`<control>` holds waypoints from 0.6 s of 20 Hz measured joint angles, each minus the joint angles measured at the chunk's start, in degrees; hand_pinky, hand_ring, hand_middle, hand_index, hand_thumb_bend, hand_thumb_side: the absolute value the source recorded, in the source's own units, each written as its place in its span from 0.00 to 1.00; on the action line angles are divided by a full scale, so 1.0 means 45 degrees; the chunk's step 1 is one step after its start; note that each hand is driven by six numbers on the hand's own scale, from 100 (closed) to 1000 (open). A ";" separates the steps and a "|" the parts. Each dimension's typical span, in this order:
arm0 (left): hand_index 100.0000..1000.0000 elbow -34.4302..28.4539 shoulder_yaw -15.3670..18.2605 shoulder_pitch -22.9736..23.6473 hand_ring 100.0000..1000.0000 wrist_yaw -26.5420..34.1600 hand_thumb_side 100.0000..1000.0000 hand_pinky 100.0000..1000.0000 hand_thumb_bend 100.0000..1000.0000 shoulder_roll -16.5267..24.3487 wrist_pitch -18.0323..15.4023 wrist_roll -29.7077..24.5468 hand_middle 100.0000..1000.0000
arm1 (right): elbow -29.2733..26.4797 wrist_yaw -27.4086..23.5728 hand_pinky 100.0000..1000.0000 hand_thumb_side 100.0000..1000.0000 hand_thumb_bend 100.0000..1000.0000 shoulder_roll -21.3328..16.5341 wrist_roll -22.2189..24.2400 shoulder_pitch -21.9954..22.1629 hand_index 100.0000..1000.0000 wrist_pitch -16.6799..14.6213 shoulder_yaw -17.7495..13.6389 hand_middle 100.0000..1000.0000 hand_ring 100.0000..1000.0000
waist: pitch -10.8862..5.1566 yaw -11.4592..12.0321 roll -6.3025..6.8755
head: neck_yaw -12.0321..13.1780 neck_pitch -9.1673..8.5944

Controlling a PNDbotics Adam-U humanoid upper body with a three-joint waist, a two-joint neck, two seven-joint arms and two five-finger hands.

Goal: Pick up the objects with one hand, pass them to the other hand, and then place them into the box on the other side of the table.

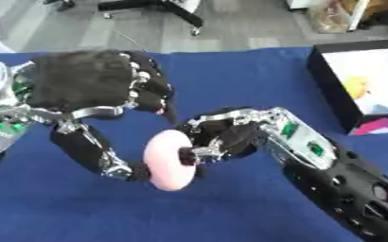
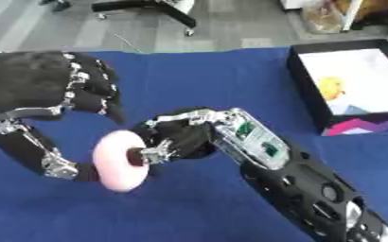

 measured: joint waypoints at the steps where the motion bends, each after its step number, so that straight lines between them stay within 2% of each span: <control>1: 0.70 0.0000 0.0013 0.0017 0.56 -0.0002 0.40 0.76 0.44 0.0003 -0.0024 -0.0024 0.53 | 0.0006 -0.0106 1.00 0.13 0.00 0.0000 -0.0054 0.0005 0.00 0.0054 -0.0041 0.12 0.29 | 0.0000 -0.0002 -0.0001 | -0.0002 0.0000; 6: 0.71 0.0005 0.0153 0.0092 0.57 -0.0002 0.41 0.77 0.44 0.0025 -0.0045 -0.0152 0.53 | 0.0012 -0.0646 1.00 0.13 0.00 -0.0004 -0.0360 0.0165 0.00 0.0360 -0.0298 0.12 0.29 | 0.0000 -0.0007 -0.0056 | -0.0017 -0.0001; 12: 0.71 0.0007 0.0430 0.0178 0.57 0.0038 0.44 0.78 0.47 0.0182 0.0089 -0.0137 0.54 | 0.0139 -0.0721 1.00 0.14 0.00 -0.0023 -0.0548 0.0595 0.00 0.0548 -0.0853 0.13 0.30 | 0.0000 -0.0016 -0.0115 | -0.0076 -0.0004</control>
